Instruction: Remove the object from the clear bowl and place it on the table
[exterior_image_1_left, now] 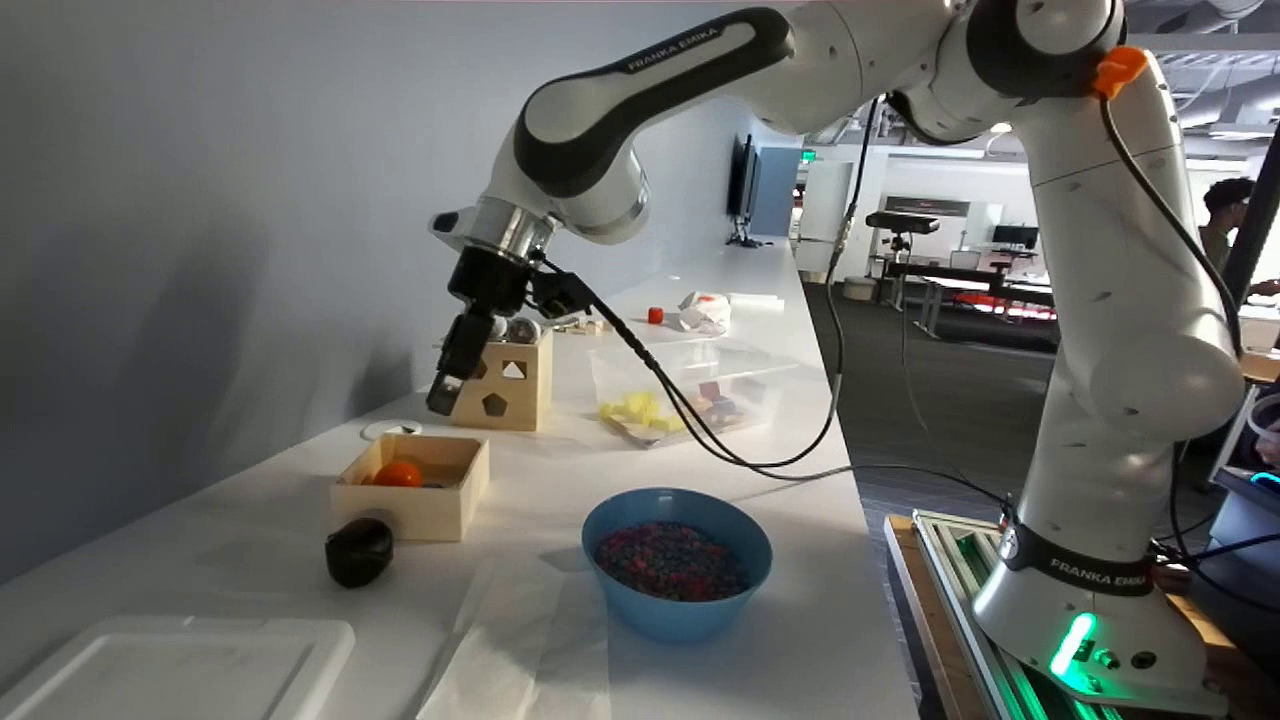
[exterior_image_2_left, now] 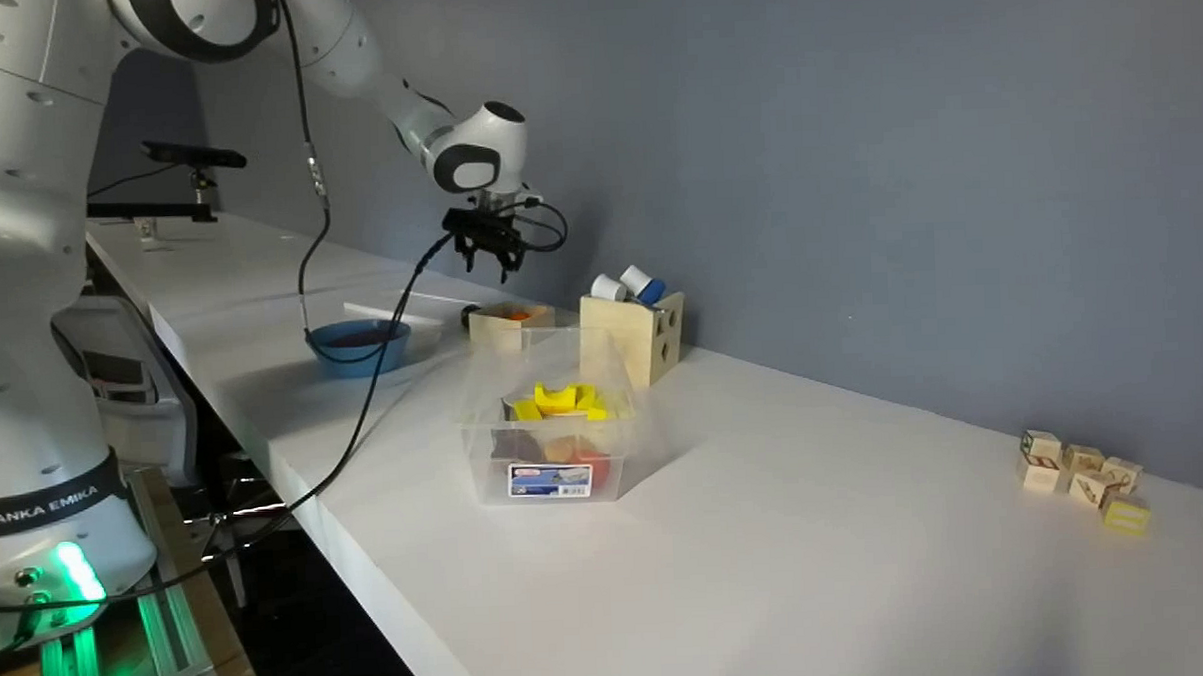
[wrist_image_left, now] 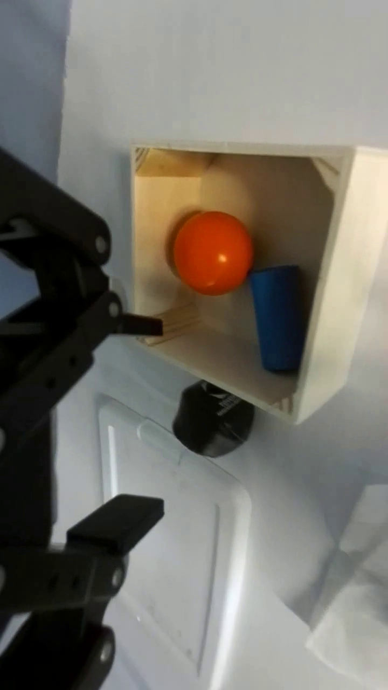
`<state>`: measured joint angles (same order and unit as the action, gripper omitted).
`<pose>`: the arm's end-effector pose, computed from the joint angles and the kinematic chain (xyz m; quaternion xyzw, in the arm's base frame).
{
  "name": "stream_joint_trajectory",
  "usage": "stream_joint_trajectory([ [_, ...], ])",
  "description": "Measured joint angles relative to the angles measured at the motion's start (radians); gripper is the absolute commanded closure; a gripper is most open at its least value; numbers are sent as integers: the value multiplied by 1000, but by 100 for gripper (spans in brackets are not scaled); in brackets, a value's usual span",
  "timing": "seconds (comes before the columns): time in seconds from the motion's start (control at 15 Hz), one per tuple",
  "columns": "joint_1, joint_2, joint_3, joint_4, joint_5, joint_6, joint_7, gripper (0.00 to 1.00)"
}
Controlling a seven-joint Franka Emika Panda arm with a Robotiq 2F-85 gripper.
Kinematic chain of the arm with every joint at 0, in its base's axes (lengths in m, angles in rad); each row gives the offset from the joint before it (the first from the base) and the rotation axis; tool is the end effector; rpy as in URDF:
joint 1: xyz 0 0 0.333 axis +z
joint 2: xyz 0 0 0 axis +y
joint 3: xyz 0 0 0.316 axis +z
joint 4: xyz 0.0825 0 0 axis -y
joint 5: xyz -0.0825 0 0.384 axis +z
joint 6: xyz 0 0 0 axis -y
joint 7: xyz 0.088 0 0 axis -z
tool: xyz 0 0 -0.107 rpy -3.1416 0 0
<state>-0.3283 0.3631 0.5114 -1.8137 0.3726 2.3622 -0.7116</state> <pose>0.6498 0.0963 0.3883 -0.9239 -0.2892 -0.1605 0.1923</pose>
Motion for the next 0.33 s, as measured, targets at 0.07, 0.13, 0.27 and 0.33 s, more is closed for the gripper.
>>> stream_joint_trajectory([
  [0.07, -30, -9, 2, 5, 1, -86, -30, 0],
  [0.13, -35, -22, -26, 5, 1, -169, -42, 0],
  [0.27, 3, -72, -141, -22, -4, -264, -35, 0],
  [0.33, 24, -106, -198, -55, -4, -261, -27, 0],
])
